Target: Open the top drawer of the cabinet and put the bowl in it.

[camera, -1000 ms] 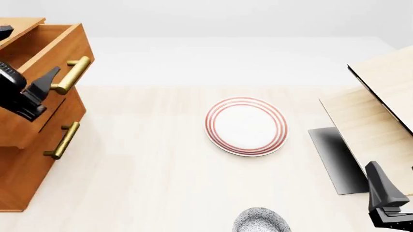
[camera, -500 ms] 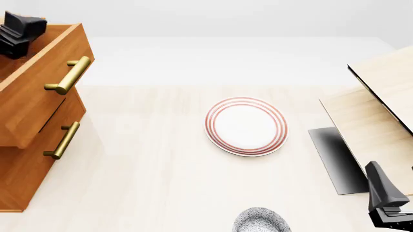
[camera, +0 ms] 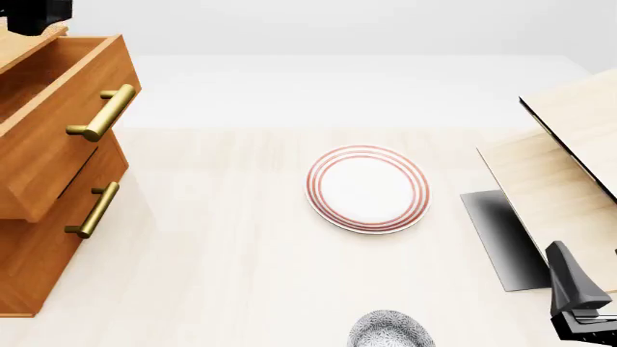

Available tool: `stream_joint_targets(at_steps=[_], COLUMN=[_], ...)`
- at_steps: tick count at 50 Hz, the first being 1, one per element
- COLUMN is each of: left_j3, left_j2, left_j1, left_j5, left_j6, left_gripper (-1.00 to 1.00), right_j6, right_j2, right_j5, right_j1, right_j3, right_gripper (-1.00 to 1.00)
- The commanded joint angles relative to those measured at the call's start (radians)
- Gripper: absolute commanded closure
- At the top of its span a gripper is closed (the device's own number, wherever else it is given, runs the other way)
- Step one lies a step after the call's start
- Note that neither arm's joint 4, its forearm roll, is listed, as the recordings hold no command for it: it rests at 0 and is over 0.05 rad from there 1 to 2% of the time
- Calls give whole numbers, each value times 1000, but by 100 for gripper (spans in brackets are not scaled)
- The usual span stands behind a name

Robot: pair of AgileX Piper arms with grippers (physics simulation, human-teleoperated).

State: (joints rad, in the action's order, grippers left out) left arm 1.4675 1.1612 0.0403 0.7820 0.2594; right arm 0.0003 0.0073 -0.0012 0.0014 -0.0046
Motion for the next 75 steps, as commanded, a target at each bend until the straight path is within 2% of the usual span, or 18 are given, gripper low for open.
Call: stream_joint_targets(at_steps=[1, 4, 6, 8, 11, 19, 22, 43, 75], left_j3=[88, 102, 126, 119, 133, 168, 162, 140, 63], left_j2=[75, 107, 141, 139, 156, 186, 194, 192, 201], left_j1=[-35, -35, -10, -24, -11, -15, -27, -85, -63], left_j5=[81, 105, 120, 118, 127, 166, 181, 249, 171], left_j6=[-70, -100, -149, -132, -167, -178, -163, -180, -271], left_gripper=[-100, -100, -100, -100, -100, -100, -100, -100, -100], right_j6=[0, -1, -1, 0, 0, -1, -1, -1, -1], right_j2=[-1, -1, -1, -1, 0, -1, -1, -1, 0], right_j5=[0, 0, 0, 0, 0, 0, 0, 0, 0], right_j1=[-1, 0, 0, 0, 0, 0, 0, 0, 0], right_j3=[0, 0, 0, 0, 0, 0, 0, 0, 0], right_gripper=[-100, -100, -100, -100, -100, -100, -100, -100, -100])
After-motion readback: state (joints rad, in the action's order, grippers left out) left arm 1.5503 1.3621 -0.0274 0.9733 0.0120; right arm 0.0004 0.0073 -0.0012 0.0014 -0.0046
